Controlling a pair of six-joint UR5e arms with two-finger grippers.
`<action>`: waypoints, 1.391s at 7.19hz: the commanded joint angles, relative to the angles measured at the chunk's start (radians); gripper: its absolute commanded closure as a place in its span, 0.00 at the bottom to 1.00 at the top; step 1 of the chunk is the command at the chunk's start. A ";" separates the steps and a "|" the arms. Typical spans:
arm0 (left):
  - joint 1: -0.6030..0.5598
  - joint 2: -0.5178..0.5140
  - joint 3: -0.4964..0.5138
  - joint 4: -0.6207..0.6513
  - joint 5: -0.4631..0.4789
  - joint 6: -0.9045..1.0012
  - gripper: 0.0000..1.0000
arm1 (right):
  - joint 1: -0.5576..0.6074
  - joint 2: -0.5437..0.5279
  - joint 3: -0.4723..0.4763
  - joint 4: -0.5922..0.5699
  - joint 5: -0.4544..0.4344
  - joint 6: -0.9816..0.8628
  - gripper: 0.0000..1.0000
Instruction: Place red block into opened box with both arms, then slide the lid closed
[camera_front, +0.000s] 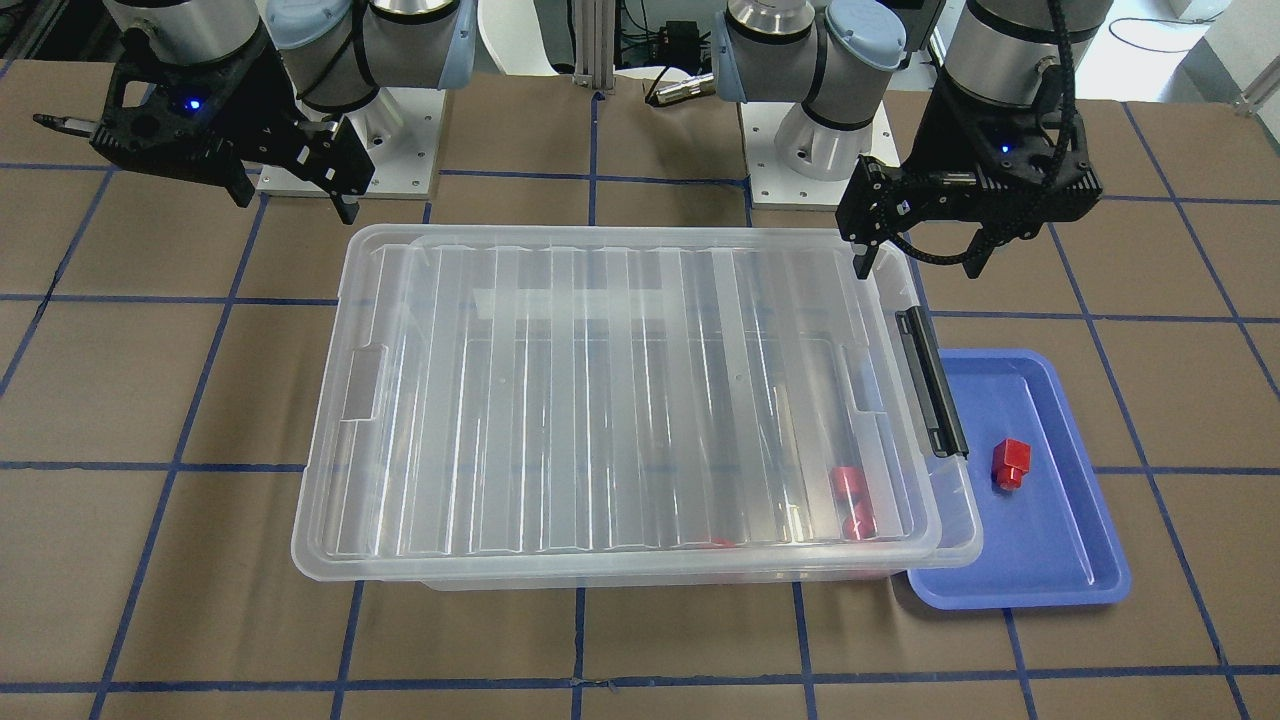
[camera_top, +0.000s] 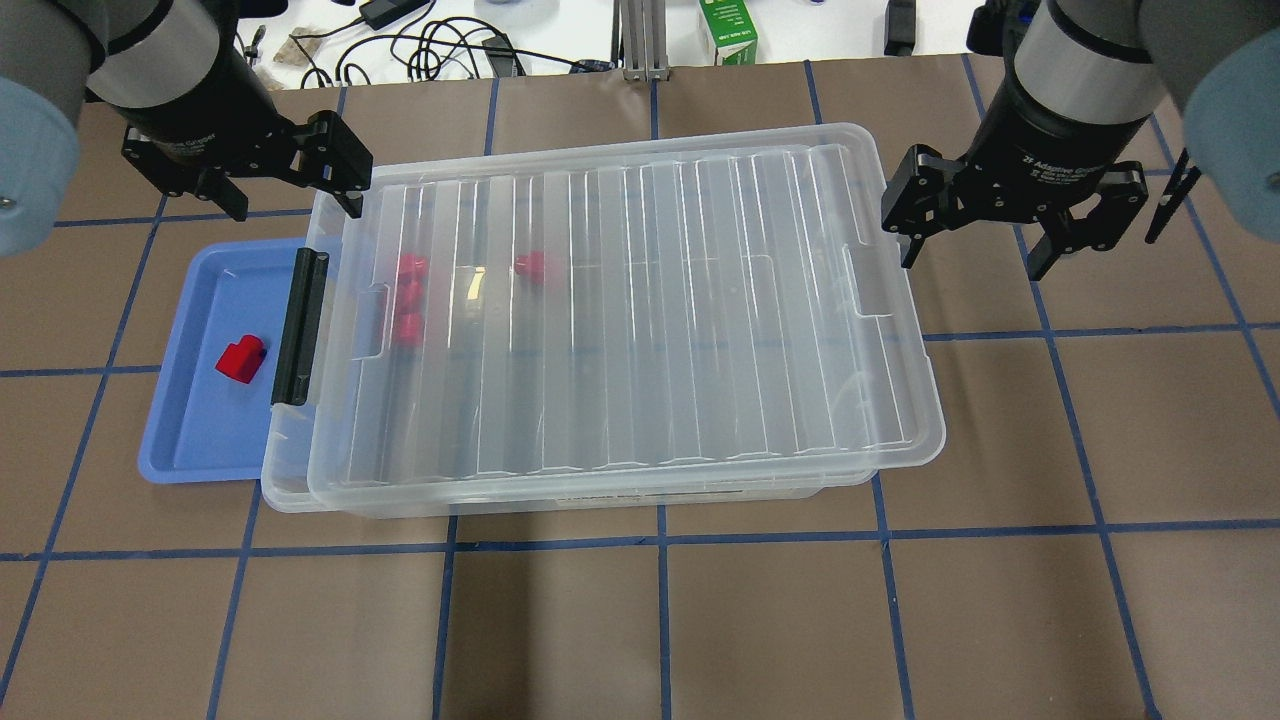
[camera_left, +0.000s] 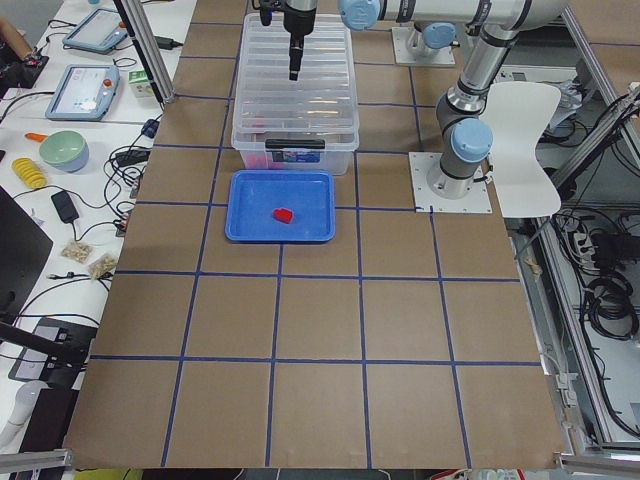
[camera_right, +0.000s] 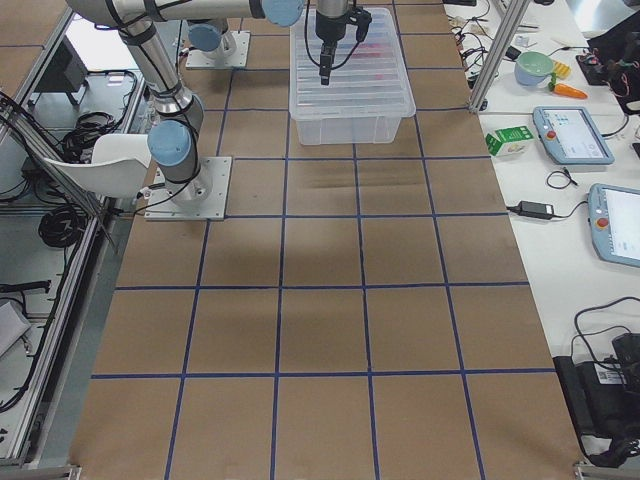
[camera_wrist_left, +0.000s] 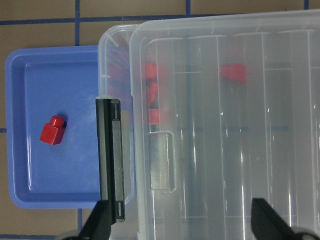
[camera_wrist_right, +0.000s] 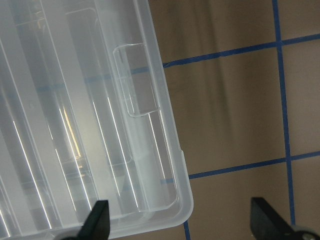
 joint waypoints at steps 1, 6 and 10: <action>0.000 0.000 0.000 0.000 0.001 0.000 0.00 | 0.000 0.000 0.002 -0.003 -0.001 0.001 0.00; 0.002 0.000 0.000 0.001 -0.001 0.000 0.00 | -0.058 0.018 0.009 -0.050 0.008 -0.030 0.00; 0.003 0.000 0.000 0.001 -0.001 0.000 0.00 | -0.081 0.188 0.009 -0.181 0.051 -0.100 0.00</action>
